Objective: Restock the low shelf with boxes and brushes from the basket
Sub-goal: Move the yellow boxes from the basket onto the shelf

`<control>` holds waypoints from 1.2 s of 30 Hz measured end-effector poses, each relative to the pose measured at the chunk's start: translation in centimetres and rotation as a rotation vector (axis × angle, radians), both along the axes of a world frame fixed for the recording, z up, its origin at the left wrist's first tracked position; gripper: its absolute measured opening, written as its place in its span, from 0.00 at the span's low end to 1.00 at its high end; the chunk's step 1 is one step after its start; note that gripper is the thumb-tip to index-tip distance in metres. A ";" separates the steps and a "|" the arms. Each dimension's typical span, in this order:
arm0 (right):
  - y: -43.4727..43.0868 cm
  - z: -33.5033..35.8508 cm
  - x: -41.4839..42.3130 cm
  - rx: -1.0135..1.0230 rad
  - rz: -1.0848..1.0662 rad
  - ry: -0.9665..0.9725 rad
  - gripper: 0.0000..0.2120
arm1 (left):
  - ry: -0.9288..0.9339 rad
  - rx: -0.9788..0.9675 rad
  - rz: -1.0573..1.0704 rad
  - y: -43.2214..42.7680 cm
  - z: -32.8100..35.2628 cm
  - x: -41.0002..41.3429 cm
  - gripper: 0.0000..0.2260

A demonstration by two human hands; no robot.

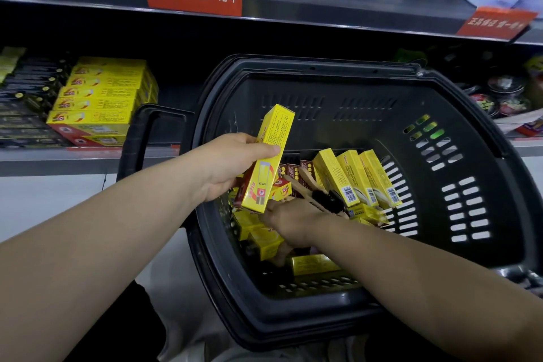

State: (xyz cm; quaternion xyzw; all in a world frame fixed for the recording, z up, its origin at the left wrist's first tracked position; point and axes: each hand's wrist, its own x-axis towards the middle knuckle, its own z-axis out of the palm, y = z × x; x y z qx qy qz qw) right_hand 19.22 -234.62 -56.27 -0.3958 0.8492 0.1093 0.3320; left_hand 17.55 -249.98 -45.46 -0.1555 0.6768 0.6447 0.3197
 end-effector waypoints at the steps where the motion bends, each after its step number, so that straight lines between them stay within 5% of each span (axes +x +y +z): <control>1: 0.0 0.1 -0.2 -0.016 -0.018 -0.001 0.37 | 0.002 0.001 0.003 0.0 0.0 0.0 0.12; 5: 1.8 1.1 -1.5 -0.175 -0.187 0.020 0.28 | 0.004 -0.003 0.003 -0.2 0.0 0.1 0.16; 11: 5.1 4.8 -4.2 -0.611 -0.891 -0.041 0.10 | 0.043 -0.039 -0.014 -0.1 -0.3 -0.2 0.20; 15: 5.6 7.2 -4.1 -0.950 -1.214 -0.259 0.11 | 0.034 -0.049 0.000 0.1 -0.7 -0.3 0.22; 23: 2.9 8.5 -2.9 -1.042 -1.190 -0.431 0.15 | 0.093 -0.118 -0.082 0.6 -1.2 0.2 0.31; 26: 4.5 8.9 -3.3 -1.094 -1.194 -0.680 0.10 | 0.135 -0.144 -0.053 0.5 -1.2 0.0 0.32; 28: 6.0 8.9 -3.6 -0.891 -1.111 -0.820 0.08 | 0.145 -0.139 -0.042 0.4 -1.2 -0.3 0.33; 32: 6.6 5.7 -2.6 0.151 -0.456 -0.623 0.15 | 0.134 -0.131 -0.065 0.4 -1.4 -0.3 0.32; 36: 4.3 3.1 -0.6 0.311 -0.257 -0.525 0.24 | 0.122 -0.106 -0.083 0.5 -1.3 -0.2 0.31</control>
